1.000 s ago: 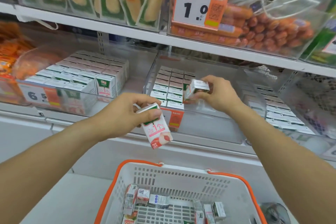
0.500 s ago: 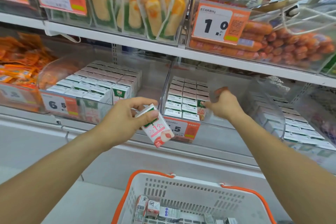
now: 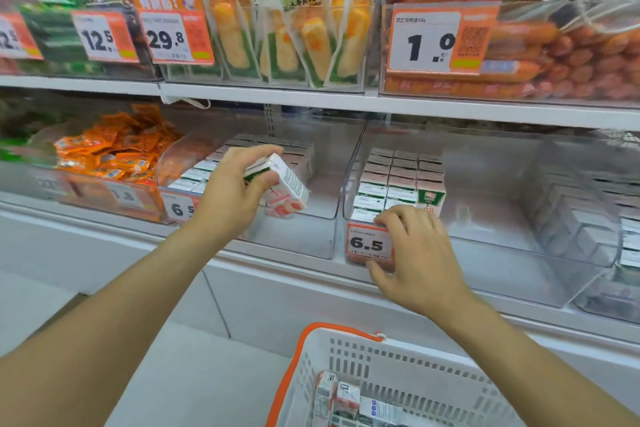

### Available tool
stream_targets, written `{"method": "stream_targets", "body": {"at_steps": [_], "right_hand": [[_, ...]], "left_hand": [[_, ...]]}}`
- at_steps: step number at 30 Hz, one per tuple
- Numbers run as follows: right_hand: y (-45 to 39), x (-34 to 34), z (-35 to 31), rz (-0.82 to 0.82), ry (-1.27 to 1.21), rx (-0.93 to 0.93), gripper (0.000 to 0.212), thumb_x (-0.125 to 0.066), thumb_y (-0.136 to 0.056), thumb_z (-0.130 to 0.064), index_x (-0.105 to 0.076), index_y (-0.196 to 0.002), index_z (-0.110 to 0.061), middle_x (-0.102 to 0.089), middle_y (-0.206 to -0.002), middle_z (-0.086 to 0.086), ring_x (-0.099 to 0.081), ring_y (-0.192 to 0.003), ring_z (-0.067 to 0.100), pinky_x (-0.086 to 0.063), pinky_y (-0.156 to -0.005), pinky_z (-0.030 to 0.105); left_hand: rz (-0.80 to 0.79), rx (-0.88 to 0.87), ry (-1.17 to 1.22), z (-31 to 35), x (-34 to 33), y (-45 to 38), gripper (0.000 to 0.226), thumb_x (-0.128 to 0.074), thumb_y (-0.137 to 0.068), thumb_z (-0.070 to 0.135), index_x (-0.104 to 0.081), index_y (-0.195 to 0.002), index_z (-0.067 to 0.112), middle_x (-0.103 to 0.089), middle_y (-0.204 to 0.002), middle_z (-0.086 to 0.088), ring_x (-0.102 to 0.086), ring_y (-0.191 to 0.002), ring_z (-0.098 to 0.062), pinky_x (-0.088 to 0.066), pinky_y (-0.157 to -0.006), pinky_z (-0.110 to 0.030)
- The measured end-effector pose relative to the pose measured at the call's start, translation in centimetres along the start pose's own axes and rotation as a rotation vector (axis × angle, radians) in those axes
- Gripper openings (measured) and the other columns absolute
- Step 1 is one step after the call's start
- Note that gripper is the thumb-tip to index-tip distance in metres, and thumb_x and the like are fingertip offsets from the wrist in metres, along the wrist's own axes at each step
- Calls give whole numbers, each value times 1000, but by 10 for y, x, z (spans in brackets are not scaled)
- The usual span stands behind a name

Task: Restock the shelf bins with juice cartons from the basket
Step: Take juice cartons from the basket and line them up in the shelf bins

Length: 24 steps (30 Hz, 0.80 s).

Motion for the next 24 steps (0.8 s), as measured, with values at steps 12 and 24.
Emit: {"method": "stream_targets", "body": {"at_steps": [12, 24], "right_hand": [[-3, 0, 0, 31, 24, -27, 57, -61, -68, -56, -56, -114, -23, -53, -113, 0, -49, -102, 24, -39, -95, 41], [-1, 3, -2, 40, 17, 22, 58, -61, -68, -56, -56, -115, -22, -52, -114, 0, -50, -103, 24, -41, -94, 41]], "left_hand": [[-224, 130, -352, -46, -41, -31, 39, -65, -92, 5, -64, -128, 20, -52, -121, -9, -54, -110, -25, -33, -86, -20], [-402, 189, -541, -67, -58, -54, 42, -79, -82, 20, -69, -123, 19, -57, -139, -9, -54, -126, -27, -41, -98, -28]]}}
Point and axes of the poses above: each hand's wrist, its own y-axis away from the middle knuckle, its own x-axis out of the back of the hand, z = x × y, the point moved 10 cm from there along -y, towards the middle knuckle
